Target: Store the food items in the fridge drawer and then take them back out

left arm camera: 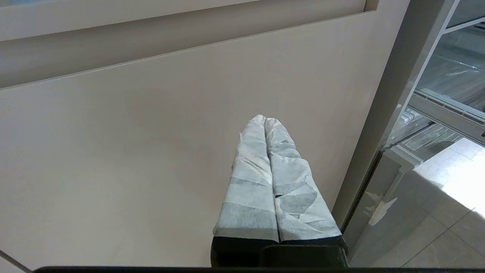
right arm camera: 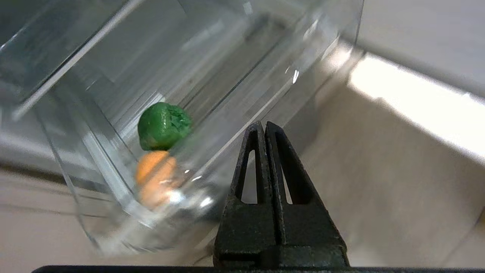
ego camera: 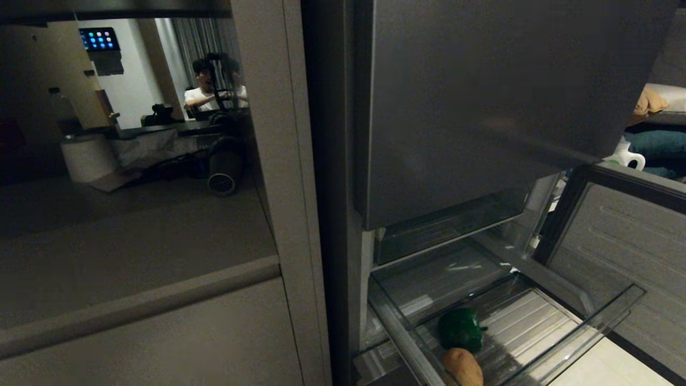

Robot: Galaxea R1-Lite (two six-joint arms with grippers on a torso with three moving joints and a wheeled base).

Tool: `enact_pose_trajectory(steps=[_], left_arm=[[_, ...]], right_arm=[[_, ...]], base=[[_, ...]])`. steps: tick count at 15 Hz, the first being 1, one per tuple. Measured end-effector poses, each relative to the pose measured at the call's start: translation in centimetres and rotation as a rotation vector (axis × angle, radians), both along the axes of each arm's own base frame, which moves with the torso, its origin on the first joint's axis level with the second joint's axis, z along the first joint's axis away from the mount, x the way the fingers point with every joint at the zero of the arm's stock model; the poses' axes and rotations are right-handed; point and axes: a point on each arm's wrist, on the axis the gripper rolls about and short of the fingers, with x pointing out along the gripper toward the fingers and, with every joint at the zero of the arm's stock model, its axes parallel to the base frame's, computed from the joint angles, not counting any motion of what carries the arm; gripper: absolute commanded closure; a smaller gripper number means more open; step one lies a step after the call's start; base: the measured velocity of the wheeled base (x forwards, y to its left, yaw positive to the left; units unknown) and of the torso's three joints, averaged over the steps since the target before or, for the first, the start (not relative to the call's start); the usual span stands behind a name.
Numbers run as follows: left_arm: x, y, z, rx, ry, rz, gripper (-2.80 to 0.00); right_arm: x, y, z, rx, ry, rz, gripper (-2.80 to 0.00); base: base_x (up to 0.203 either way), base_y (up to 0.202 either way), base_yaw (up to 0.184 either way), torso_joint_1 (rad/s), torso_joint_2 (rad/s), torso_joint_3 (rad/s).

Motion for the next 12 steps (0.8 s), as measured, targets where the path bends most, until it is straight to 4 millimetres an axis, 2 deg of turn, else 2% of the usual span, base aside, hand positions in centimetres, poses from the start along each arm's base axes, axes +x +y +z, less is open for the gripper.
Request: enact_pose_trajectory(steps=[4, 7, 9, 12], left_arm=[[0.0, 0.0, 0.0, 0.000, 0.000, 0.000, 0.00], [0.0, 0.0, 0.0, 0.000, 0.000, -0.001, 0.00], [0.0, 0.0, 0.0, -0.001, 0.000, 0.000, 0.00], [0.0, 0.0, 0.0, 0.000, 0.000, 0.000, 0.00]], right_arm=[[6.5, -0.3, -0.3, 0.165, 0.118, -0.120, 0.00], [10.8, -2.1, -2.5, 0.256, 0.159, -0.255, 0.00], [12.0, -4.5, -4.1, 0.303, 0.144, -0.328, 0.00], [11.7, -7.1, -6.1, 0.360, 0.163, -0.360, 0.00]], base=[[0.000, 0.000, 0.000, 0.000, 0.00, 0.000], [0.000, 0.000, 0.000, 0.000, 0.00, 0.000], [0.000, 0.000, 0.000, 0.000, 0.00, 0.000], [0.000, 0.000, 0.000, 0.000, 0.00, 0.000]])
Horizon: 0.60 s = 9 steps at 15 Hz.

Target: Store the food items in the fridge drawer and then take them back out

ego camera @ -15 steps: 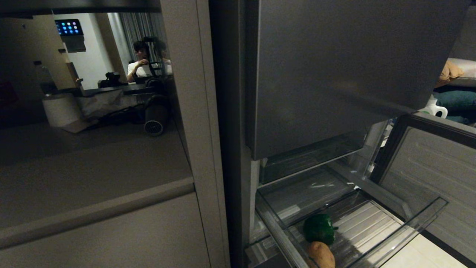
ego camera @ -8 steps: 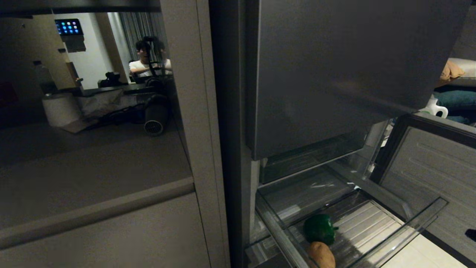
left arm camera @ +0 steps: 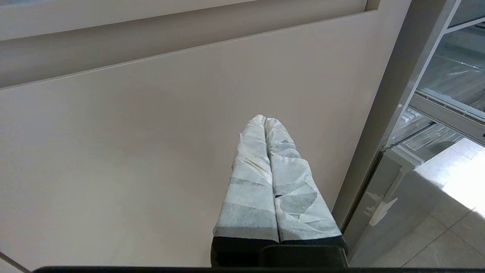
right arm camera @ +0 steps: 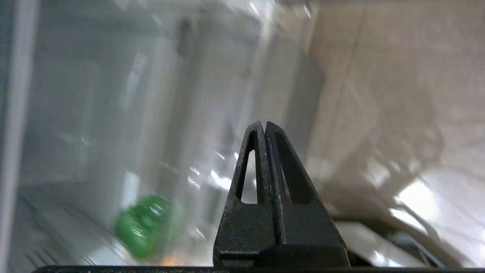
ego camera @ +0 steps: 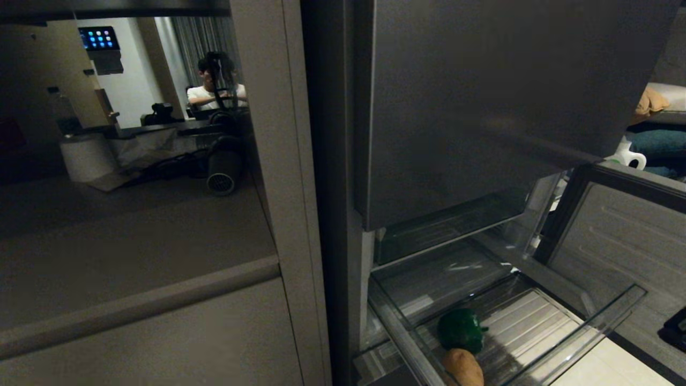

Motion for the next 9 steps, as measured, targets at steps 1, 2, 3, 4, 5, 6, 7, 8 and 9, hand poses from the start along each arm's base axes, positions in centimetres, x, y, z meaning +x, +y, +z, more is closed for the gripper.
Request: enact_pose_trajectory(steps=[1, 2, 3, 4, 5, 6, 7, 8, 9], left_arm=[[0.0, 0.0, 0.0, 0.000, 0.000, 0.000, 0.00], [0.0, 0.0, 0.0, 0.000, 0.000, 0.000, 0.00], [0.0, 0.0, 0.0, 0.000, 0.000, 0.000, 0.00], [0.0, 0.0, 0.0, 0.000, 0.000, 0.000, 0.00], [0.0, 0.0, 0.0, 0.000, 0.000, 0.000, 0.00], [0.0, 0.0, 0.0, 0.000, 0.000, 0.000, 0.00], [0.0, 0.0, 0.0, 0.000, 0.000, 0.000, 0.00], [0.0, 0.0, 0.0, 0.000, 0.000, 0.000, 0.00], [0.0, 0.0, 0.0, 0.000, 0.000, 0.000, 0.00]], right_arm=[[-0.2, -0.4, -0.6, 0.017, 0.021, 0.020, 0.00], [-0.3, -0.5, -1.1, 0.041, 0.032, 0.036, 0.00], [-0.3, -0.6, -1.4, 0.064, 0.039, 0.050, 0.00], [-0.1, -0.7, -1.7, 0.091, 0.046, 0.070, 0.00], [0.2, -0.8, -2.1, 0.121, 0.056, 0.091, 0.00], [0.7, -1.0, -2.4, 0.147, 0.062, 0.109, 0.00], [1.3, -1.3, -2.8, 0.172, 0.069, 0.130, 0.00], [2.1, -1.4, -3.1, 0.188, 0.076, 0.166, 0.00], [2.9, -1.4, -3.2, 0.189, 0.077, 0.216, 0.00]], base=[[0.000, 0.000, 0.000, 0.000, 0.00, 0.000], [0.000, 0.000, 0.000, 0.000, 0.00, 0.000], [0.000, 0.000, 0.000, 0.000, 0.00, 0.000], [0.000, 0.000, 0.000, 0.000, 0.00, 0.000], [0.000, 0.000, 0.000, 0.000, 0.00, 0.000], [0.000, 0.000, 0.000, 0.000, 0.00, 0.000], [0.000, 0.000, 0.000, 0.000, 0.00, 0.000], [0.000, 0.000, 0.000, 0.000, 0.00, 0.000], [0.000, 0.000, 0.000, 0.000, 0.00, 0.000]])
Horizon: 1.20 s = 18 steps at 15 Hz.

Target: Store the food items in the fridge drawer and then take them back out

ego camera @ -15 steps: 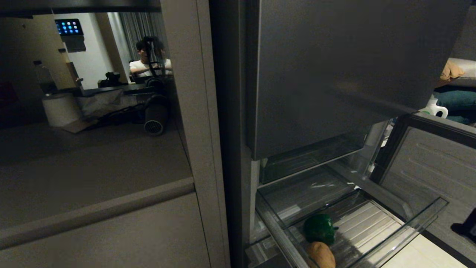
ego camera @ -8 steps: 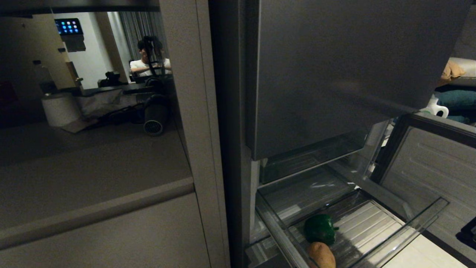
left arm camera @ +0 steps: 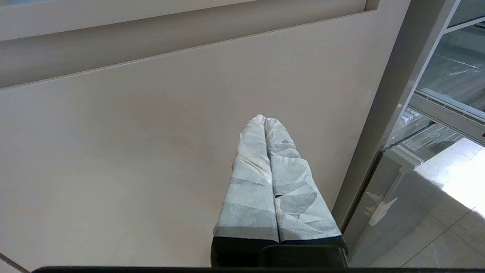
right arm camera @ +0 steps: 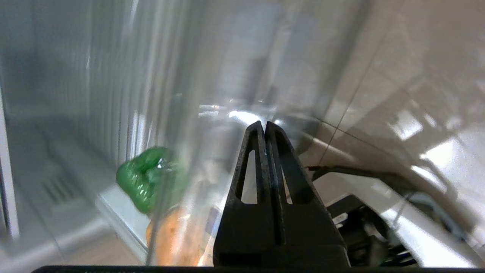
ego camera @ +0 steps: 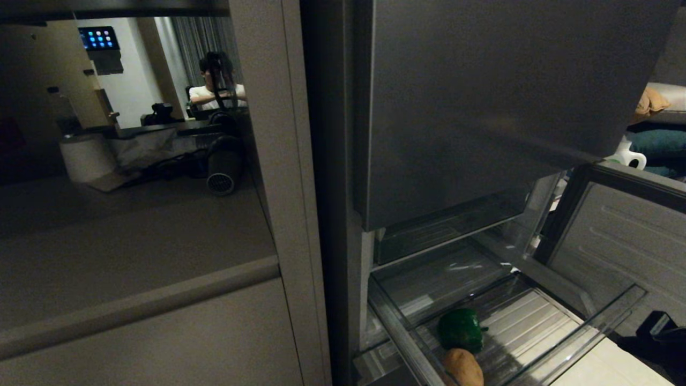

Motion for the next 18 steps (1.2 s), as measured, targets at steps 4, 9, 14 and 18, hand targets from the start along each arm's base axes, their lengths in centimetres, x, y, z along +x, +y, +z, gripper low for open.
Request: enact_pose_trajectory(steps=[4, 9, 14, 18], left_arm=[[0.0, 0.0, 0.0, 0.000, 0.000, 0.019, 0.00], [0.0, 0.0, 0.0, 0.000, 0.000, 0.001, 0.00], [0.0, 0.0, 0.0, 0.000, 0.000, 0.000, 0.00], [0.0, 0.0, 0.0, 0.000, 0.000, 0.000, 0.00]], right_arm=[[4.0, 0.9, -0.2, -0.015, -0.028, 0.139, 0.00], [10.1, 2.9, -1.1, -0.051, -0.163, 0.274, 0.00], [17.1, 4.2, -1.9, -0.031, -0.358, 0.366, 0.00], [20.6, 5.7, -3.4, 0.033, -0.458, 0.365, 0.00]], base=[[0.000, 0.000, 0.000, 0.000, 0.00, 0.000], [0.000, 0.000, 0.000, 0.000, 0.00, 0.000], [0.000, 0.000, 0.000, 0.000, 0.00, 0.000], [0.000, 0.000, 0.000, 0.000, 0.00, 0.000]])
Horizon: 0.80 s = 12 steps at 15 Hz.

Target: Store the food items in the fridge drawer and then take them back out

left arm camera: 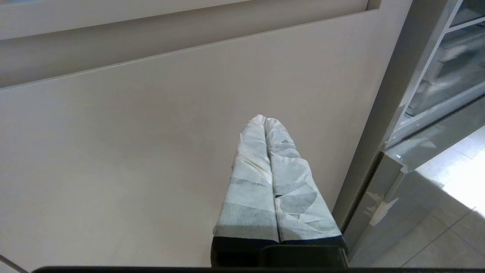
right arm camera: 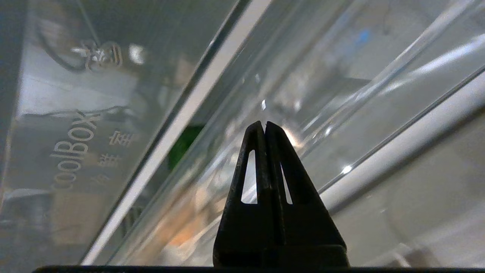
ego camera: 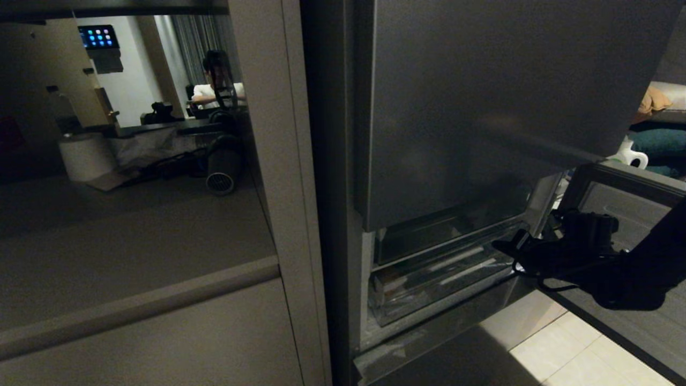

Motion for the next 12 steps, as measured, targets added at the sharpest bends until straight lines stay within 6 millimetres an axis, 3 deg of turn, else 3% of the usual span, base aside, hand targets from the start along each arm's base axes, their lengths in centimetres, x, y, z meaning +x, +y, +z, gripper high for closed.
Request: enact_pose_trajectory(steps=[6, 9, 12], left_arm=[[0.0, 0.0, 0.0, 0.000, 0.000, -0.001, 0.00], [0.0, 0.0, 0.0, 0.000, 0.000, 0.000, 0.00], [0.0, 0.0, 0.0, 0.000, 0.000, 0.000, 0.00]], right_arm=[[0.4, 1.0, 0.3, 0.146, -0.047, -0.023, 0.00], [-2.4, 1.2, 1.5, 0.149, -0.019, -0.022, 0.00], [-7.6, 1.5, 4.4, 0.108, -0.006, -0.009, 0.00]], base=[[0.000, 0.000, 0.000, 0.000, 0.00, 0.000], [0.000, 0.000, 0.000, 0.000, 0.00, 0.000], [0.000, 0.000, 0.000, 0.000, 0.00, 0.000]])
